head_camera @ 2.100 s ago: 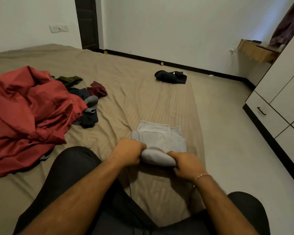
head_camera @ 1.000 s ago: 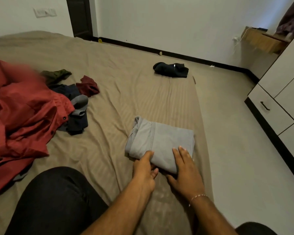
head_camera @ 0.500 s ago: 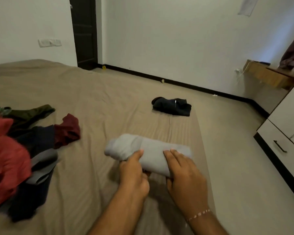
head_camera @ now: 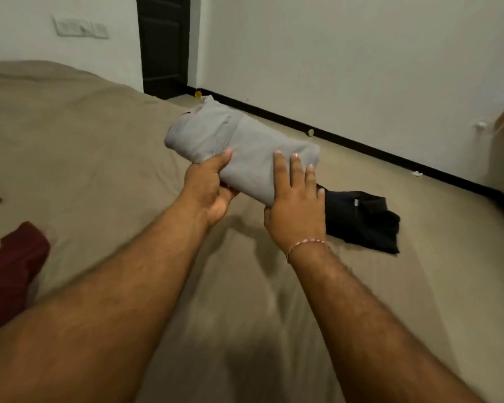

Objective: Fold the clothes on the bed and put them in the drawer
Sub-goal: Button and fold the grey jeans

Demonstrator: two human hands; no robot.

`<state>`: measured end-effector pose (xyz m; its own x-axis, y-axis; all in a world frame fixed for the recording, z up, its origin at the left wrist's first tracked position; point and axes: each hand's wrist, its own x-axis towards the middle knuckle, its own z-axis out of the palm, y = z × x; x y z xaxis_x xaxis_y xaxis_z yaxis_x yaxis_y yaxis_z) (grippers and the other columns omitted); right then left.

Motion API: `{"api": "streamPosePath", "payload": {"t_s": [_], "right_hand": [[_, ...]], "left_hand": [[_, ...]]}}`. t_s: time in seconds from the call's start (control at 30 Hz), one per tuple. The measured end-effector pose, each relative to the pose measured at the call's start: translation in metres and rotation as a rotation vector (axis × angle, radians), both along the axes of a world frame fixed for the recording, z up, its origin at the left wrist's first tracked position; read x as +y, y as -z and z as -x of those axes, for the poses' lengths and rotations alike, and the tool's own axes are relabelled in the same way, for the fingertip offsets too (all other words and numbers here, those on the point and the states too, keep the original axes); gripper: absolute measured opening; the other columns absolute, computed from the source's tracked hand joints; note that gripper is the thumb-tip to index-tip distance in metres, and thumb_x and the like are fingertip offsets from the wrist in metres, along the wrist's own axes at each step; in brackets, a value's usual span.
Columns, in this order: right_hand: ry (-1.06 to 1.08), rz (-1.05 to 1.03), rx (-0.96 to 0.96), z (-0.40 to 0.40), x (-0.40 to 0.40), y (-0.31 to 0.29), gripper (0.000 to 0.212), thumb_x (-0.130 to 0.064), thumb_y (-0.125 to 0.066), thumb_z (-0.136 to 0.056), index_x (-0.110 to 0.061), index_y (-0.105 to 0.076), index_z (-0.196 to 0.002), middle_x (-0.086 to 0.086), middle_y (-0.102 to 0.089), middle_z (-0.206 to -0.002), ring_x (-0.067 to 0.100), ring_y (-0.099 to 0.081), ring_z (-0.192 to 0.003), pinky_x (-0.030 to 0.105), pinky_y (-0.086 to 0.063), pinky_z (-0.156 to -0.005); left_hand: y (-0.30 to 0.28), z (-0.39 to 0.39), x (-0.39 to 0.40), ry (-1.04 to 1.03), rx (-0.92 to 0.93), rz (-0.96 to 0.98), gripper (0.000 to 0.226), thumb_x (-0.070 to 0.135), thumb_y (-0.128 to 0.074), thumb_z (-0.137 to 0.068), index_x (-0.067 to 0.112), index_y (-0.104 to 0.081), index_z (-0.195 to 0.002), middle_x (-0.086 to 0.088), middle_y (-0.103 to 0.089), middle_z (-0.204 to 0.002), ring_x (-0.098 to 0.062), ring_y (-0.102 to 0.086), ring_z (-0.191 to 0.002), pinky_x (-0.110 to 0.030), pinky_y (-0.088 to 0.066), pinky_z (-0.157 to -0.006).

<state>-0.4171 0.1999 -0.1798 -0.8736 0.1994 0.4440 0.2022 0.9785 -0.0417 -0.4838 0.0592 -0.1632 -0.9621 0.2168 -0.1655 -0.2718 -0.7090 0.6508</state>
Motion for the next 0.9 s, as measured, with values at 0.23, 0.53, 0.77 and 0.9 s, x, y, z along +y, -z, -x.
{"api": "streamPosePath", "payload": {"t_s": [0.23,0.53,0.77,0.9], "right_hand": [[0.056,0.210,-0.178,0.052,-0.005,0.163,0.088,-0.040,-0.042,-0.095,-0.036,0.016,-0.161,0.016,-0.015,-0.170,0.033,-0.008,-0.158,0.064,-0.010,-0.124],[0.049,0.246,-0.195,0.058,-0.004,0.152,0.087,-0.040,-0.040,-0.096,-0.037,0.017,-0.161,0.015,-0.015,-0.170,0.031,-0.008,-0.158,0.062,-0.005,-0.125],[0.024,0.304,-0.425,-0.003,-0.026,0.147,0.081,-0.065,-0.027,-0.100,-0.031,0.010,-0.164,0.005,0.011,-0.173,0.027,0.014,-0.158,0.052,0.009,-0.126],[0.036,0.305,-0.543,-0.062,-0.058,0.133,0.081,-0.070,-0.018,-0.099,-0.030,0.006,-0.165,0.000,0.017,-0.172,0.026,0.018,-0.158,0.052,0.010,-0.126]], "left_hand": [[0.164,0.070,-0.007,-0.051,-0.166,0.319,0.035,0.029,-0.070,-0.099,0.014,-0.061,-0.129,-0.010,-0.078,-0.102,-0.029,-0.077,-0.093,-0.039,-0.063,-0.065],[0.155,0.069,-0.005,-0.050,-0.117,0.385,0.031,0.013,-0.062,-0.103,0.010,-0.058,-0.134,-0.015,-0.074,-0.115,-0.022,-0.078,-0.076,-0.033,-0.061,-0.058],[0.150,0.043,-0.016,0.055,0.013,0.498,0.055,-0.007,-0.056,-0.100,0.017,-0.043,-0.148,-0.015,-0.064,-0.135,-0.016,-0.069,-0.109,-0.026,-0.058,-0.078],[0.151,-0.001,-0.046,0.121,0.104,0.716,0.071,-0.017,-0.051,-0.097,0.009,-0.026,-0.158,-0.016,-0.052,-0.149,-0.017,-0.055,-0.129,-0.030,-0.048,-0.101]]}}
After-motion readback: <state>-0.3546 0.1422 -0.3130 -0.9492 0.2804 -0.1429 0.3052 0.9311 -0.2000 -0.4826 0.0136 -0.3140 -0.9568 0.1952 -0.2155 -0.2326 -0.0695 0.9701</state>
